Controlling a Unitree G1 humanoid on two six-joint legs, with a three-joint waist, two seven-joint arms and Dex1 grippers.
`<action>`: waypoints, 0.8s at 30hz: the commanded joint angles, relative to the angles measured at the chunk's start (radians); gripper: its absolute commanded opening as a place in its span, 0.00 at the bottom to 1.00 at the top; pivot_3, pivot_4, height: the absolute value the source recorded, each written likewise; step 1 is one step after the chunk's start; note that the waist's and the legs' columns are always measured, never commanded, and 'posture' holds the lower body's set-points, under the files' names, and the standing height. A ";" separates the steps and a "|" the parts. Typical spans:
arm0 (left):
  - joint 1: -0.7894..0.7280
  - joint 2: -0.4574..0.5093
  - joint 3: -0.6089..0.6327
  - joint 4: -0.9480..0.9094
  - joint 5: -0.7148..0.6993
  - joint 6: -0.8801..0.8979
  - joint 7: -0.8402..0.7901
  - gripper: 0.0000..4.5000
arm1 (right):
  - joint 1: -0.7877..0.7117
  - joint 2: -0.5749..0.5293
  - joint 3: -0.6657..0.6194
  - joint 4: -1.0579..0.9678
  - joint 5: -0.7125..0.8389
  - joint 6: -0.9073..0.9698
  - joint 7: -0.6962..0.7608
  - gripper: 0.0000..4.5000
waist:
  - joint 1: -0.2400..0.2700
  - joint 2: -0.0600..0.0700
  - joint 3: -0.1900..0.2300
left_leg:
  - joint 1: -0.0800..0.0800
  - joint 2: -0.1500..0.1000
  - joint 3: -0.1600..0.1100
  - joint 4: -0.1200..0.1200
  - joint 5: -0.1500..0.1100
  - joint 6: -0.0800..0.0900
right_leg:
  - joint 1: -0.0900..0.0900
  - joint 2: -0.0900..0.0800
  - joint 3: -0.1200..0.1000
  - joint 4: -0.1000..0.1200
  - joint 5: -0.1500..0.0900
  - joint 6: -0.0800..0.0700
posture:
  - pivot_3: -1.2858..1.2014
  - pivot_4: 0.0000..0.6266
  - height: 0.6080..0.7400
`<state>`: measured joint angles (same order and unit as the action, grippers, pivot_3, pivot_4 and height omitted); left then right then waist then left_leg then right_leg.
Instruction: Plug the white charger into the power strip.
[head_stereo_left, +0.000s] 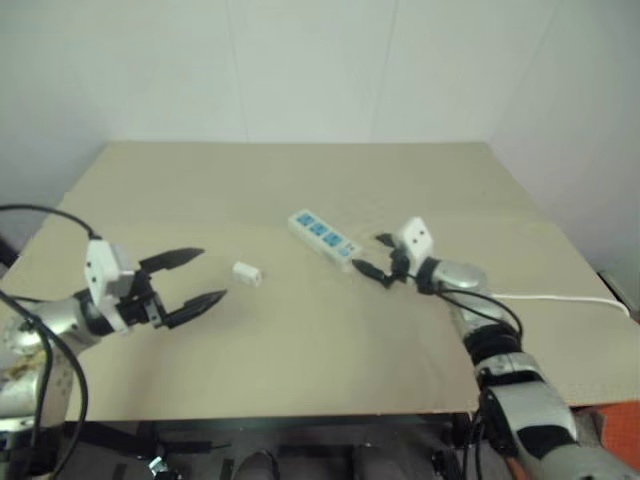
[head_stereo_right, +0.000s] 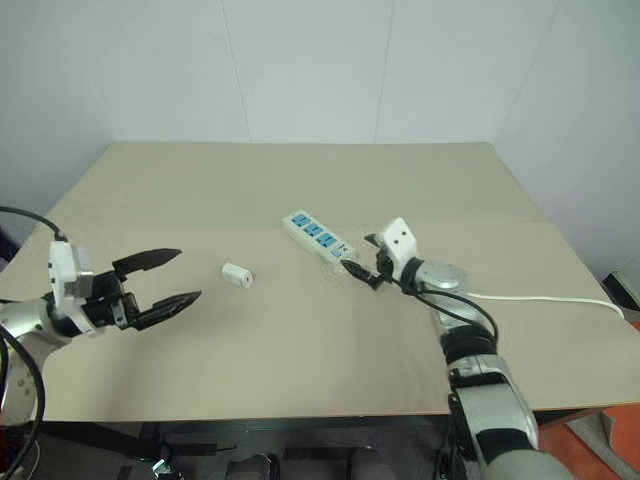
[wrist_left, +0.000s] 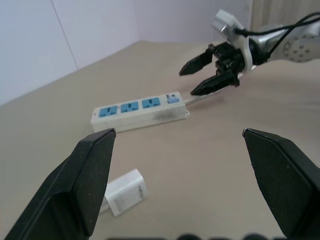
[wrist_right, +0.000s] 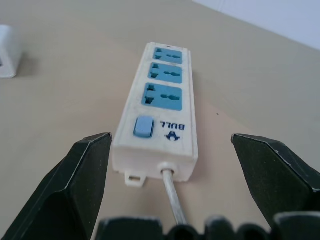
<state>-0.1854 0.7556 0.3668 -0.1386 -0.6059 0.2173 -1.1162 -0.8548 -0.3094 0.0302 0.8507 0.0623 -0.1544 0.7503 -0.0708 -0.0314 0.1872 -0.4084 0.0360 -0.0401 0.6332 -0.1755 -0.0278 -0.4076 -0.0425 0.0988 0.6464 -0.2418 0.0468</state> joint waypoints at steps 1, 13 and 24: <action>-0.025 0.003 0.000 0.005 -0.013 -0.020 -0.011 0.98 | -0.066 0.036 -0.029 0.085 0.015 -0.048 -0.031 1.00 | -0.002 0.000 0.000 | 0.000 0.000 0.000 0.000 0.000 0.000 | 0.000 0.000 0.000 0.000 0.001 -0.002 | 0.52 0.24 1.00; -0.003 0.013 0.003 0.004 0.004 -0.024 -0.028 0.98 | -0.134 0.105 -0.064 0.267 0.021 -0.076 -0.053 1.00 | -0.004 0.000 0.000 | 0.000 0.000 -0.001 -0.001 0.000 0.000 | 0.000 0.000 0.000 0.000 0.001 -0.002 | 0.52 0.24 1.00; 0.003 0.004 0.001 -0.006 0.002 -0.025 -0.018 0.98 | -0.112 0.154 -0.096 0.314 0.003 -0.129 -0.140 1.00 | -0.023 0.000 0.000 | 0.000 0.000 -0.001 -0.002 0.000 0.000 | 0.000 0.000 0.000 0.000 0.001 -0.002 | 0.52 0.24 1.00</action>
<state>-0.1768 0.7546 0.3470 -0.1159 -0.5922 0.2167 -1.1386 -0.9630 -0.1560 -0.0510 1.1743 0.0602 -0.2469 0.6217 -0.0935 -0.0310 0.1875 -0.4079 0.0359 -0.0414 0.6313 -0.1754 -0.0278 -0.4079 -0.0421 0.0985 0.6467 -0.2407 0.0445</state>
